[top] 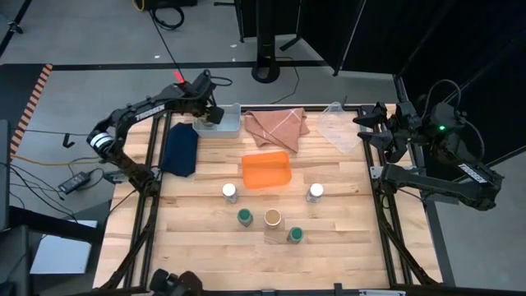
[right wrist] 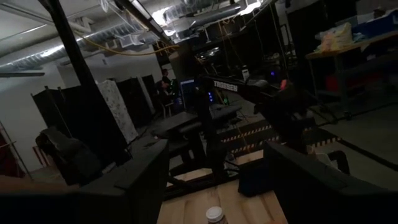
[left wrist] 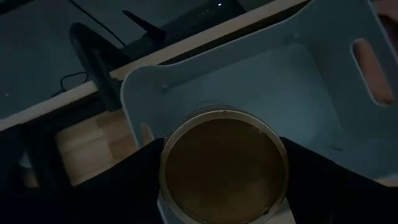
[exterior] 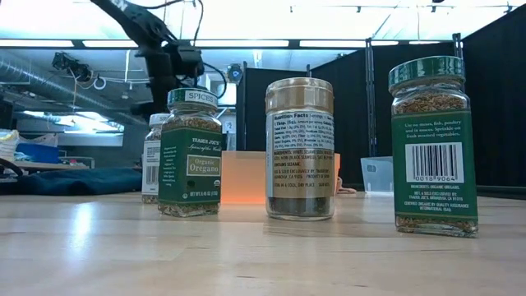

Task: Sort spices by type
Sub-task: Put the gold seasoning bottle into the gray bin

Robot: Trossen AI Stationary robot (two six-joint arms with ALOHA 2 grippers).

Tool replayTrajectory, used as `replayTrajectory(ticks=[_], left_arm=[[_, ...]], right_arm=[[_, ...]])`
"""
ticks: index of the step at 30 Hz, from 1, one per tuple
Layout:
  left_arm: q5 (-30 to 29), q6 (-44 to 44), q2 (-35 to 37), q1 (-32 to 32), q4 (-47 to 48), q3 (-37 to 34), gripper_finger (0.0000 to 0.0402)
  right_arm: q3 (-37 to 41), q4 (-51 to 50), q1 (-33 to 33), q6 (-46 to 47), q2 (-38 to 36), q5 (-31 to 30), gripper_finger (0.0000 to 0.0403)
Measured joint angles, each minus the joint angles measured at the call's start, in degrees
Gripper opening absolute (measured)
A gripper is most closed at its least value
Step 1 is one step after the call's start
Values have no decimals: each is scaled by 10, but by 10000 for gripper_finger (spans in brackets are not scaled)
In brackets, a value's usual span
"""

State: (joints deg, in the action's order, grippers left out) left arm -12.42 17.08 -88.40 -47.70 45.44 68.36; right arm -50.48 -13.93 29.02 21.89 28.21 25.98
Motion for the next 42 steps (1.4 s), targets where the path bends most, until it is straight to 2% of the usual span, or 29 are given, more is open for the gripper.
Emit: replayTrajectory(ticks=[14,21,35,42], left_arm=[[-8,-35,-38,-20,-8,0,277],[27,-54,-38,-31,-10,0,280],[31,-65,-39,-30,-9,0,336],[31,-81,-39,-30,-4,3,348]], right_arm=[[0,0,0,0,0,0,268],[0,0,0,0,0,0,268],[0,0,0,0,0,0,268],[0,-1,0,1,0,-9,268]])
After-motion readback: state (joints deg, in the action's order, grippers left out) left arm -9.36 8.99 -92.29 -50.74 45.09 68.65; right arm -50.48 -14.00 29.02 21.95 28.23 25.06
